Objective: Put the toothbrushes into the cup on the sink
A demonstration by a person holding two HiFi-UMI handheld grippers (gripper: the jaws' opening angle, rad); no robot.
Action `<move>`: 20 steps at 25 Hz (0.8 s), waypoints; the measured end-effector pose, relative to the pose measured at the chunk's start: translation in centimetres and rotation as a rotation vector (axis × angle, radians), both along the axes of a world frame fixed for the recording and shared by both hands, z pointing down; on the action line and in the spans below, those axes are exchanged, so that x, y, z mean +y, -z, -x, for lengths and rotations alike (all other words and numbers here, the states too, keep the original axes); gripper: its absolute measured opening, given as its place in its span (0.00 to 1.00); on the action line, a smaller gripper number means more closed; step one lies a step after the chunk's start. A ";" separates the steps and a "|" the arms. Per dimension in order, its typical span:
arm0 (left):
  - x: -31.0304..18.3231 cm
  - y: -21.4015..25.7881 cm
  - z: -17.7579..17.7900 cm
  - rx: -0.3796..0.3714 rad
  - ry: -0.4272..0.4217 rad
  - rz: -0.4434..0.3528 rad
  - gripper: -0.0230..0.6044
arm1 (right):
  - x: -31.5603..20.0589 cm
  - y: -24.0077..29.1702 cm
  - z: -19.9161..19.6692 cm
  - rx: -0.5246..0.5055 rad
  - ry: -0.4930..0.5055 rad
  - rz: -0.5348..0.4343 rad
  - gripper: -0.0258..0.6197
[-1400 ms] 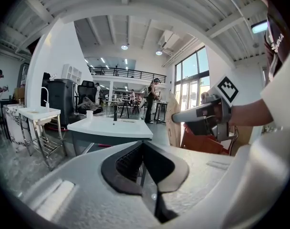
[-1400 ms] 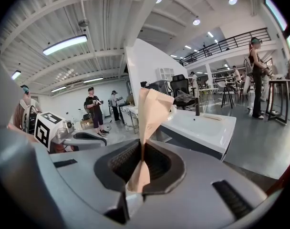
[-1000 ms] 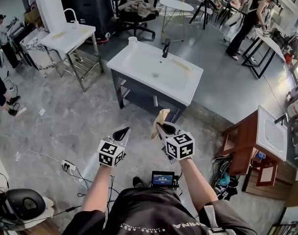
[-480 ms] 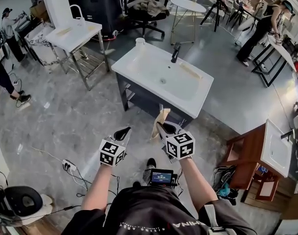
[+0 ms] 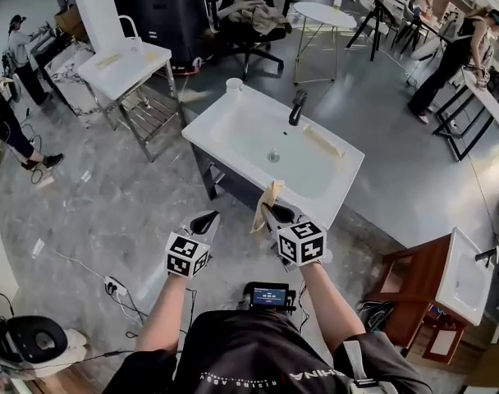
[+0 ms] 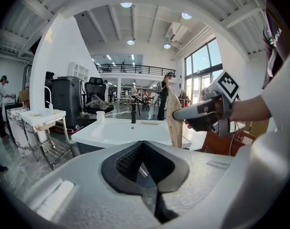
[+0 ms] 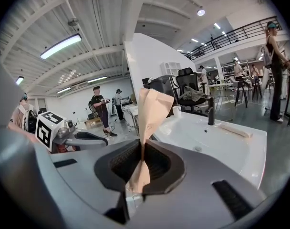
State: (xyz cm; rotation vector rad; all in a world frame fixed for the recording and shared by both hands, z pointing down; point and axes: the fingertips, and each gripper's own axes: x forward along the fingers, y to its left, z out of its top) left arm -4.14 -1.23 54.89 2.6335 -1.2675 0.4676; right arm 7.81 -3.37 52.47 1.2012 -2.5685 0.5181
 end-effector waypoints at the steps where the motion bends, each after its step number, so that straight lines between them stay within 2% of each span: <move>1: -0.7 0.1 -0.4 0.003 0.003 -0.001 0.05 | -0.8 0.1 -0.4 0.001 0.004 0.001 0.09; 8: -4.3 -0.1 -1.8 0.009 0.022 0.008 0.05 | -5.1 -0.3 -1.3 0.004 0.028 0.015 0.09; 14: -8.9 -1.2 0.3 0.014 0.049 0.018 0.05 | -9.3 -1.5 0.5 0.005 0.045 0.028 0.09; 20: -15.0 -1.6 1.8 0.030 0.022 0.015 0.05 | -15.0 -1.5 1.5 0.021 0.004 0.026 0.09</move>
